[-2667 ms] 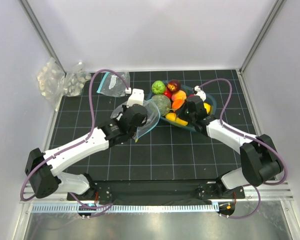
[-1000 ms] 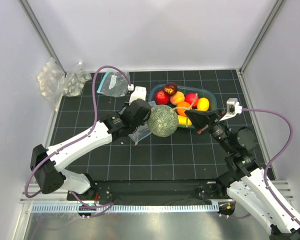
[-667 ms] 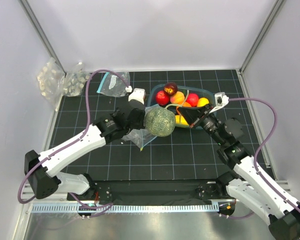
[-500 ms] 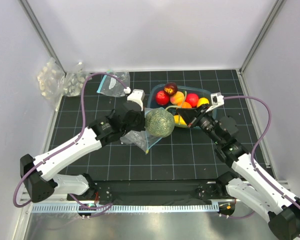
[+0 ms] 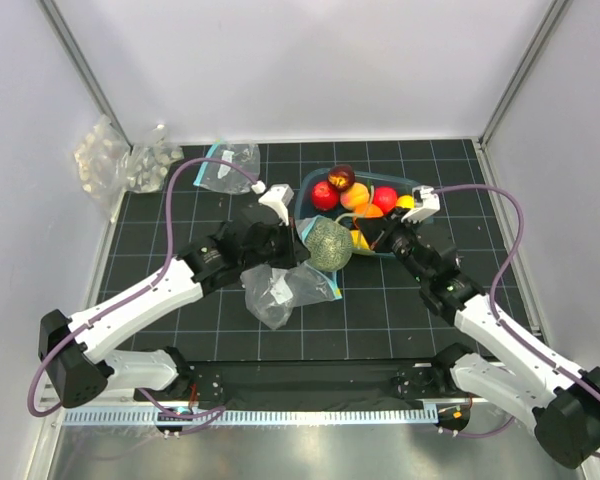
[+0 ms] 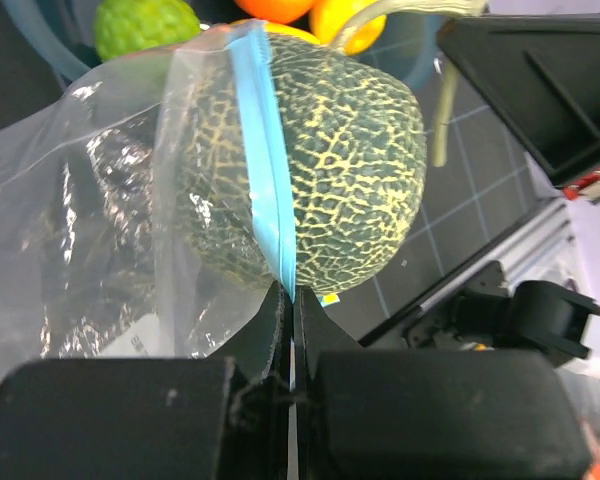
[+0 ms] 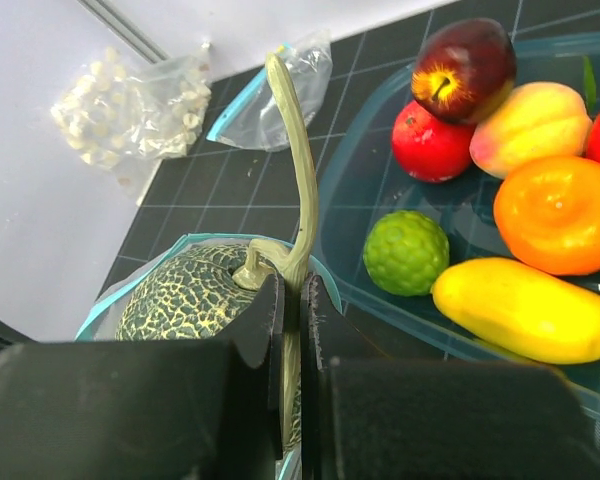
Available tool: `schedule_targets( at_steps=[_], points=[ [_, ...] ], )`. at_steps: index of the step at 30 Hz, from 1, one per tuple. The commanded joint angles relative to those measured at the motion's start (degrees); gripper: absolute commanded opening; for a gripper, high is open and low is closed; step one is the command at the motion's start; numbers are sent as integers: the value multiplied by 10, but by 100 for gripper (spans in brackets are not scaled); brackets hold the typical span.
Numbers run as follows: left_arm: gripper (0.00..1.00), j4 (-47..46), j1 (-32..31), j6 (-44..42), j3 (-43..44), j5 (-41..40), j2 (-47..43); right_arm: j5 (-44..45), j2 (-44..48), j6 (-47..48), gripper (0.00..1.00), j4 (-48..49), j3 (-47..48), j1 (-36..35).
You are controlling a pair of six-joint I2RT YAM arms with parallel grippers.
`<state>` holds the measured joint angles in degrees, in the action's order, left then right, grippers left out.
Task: Place the food in the zip-top bag and seal the zipper
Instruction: Place the fake fruit in the zipper food storage bag.
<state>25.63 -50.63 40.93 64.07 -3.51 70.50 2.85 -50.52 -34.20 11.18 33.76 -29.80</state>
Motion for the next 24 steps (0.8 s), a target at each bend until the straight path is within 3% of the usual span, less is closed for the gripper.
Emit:
schedule_targets(
  at_steps=[1,10,14,24],
  points=[
    [0,-61,9,26,-11,66,-22,29,-13,-6,1,32,30,-18],
    [0,-93,11,-7,-30,55,-31,-21,-85,-15,1,47,55,-70],
    [0,-98,11,-38,-39,2,-34,-105,-128,-32,1,82,62,-73],
    [0,-143,11,-131,-70,-69,-25,-158,-157,-79,1,109,68,-74]
  ],
)
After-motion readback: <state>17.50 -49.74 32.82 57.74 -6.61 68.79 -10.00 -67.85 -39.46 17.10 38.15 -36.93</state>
